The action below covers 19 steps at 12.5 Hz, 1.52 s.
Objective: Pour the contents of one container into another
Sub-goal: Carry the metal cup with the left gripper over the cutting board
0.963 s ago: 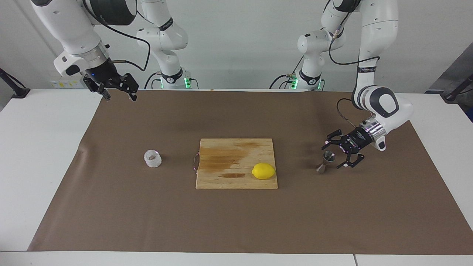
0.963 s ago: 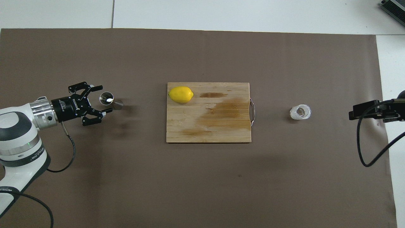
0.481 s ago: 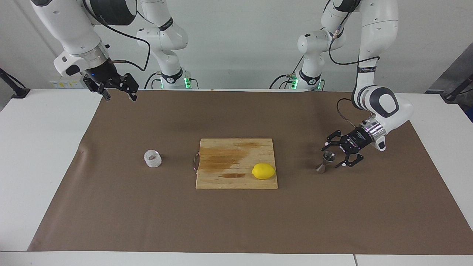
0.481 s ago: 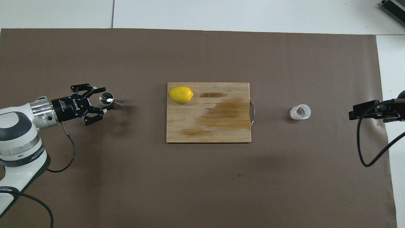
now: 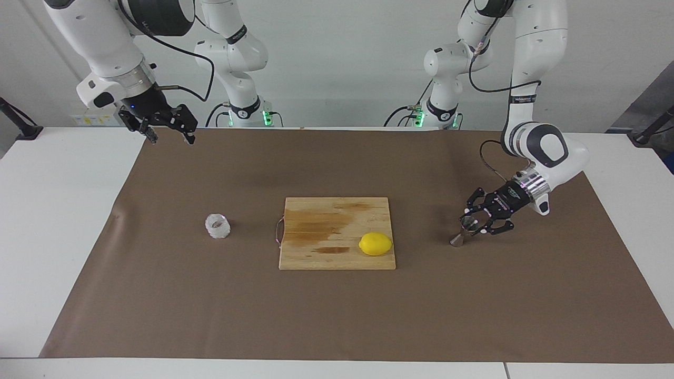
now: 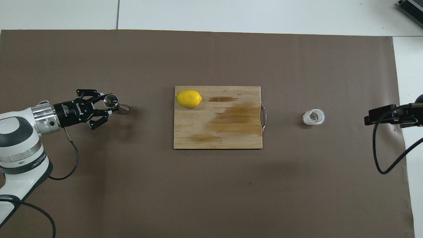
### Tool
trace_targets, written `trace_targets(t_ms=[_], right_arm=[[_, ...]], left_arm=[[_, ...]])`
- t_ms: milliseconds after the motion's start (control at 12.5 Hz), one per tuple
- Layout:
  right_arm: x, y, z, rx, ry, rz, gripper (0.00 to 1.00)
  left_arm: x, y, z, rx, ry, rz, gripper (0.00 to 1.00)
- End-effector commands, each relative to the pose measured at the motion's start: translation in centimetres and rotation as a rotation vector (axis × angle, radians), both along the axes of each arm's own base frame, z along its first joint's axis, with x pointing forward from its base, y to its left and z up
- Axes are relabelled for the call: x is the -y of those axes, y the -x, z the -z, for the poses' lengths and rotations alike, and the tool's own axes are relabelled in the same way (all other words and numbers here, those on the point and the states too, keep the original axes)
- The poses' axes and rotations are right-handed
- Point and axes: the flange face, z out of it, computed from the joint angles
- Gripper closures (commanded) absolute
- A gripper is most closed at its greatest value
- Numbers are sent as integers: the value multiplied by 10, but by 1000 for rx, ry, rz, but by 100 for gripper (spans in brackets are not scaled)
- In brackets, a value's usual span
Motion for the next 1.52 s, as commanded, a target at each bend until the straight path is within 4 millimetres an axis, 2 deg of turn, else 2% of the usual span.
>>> trace_targets(t_ms=[0,241,401,562,802,963,1123,1284,1444], right_arm=[[0,-2,-2,-5,-10,8,0],[0,-1,-3,-5,-10,8,0],[0,-1,-3,-5,-10,8,0],[0,-1,-3,-5,-10,8,0],[0,-2,-2,-7,-10,8,0],[0,-1,-3,-5,-10,8,0],[0,-2,-2,-7,-10,8,0],[0,-1,-3,-5,-10,8,0],[0,-1,-3,-5,-10,8,0]], left_arm=[[4,1,-14,19,20,0,100],[12,-3,-30,42,29,16,100],[37,-8,-51,57,37,48,100],[75,-15,-77,21,63,59,100],[123,-21,-100,-33,76,49,100],[169,-21,-114,-44,55,32,100],[214,-12,-118,-49,45,-11,100],[244,-1,-112,-78,90,-140,100],[273,12,-109,-82,86,-185,100]])
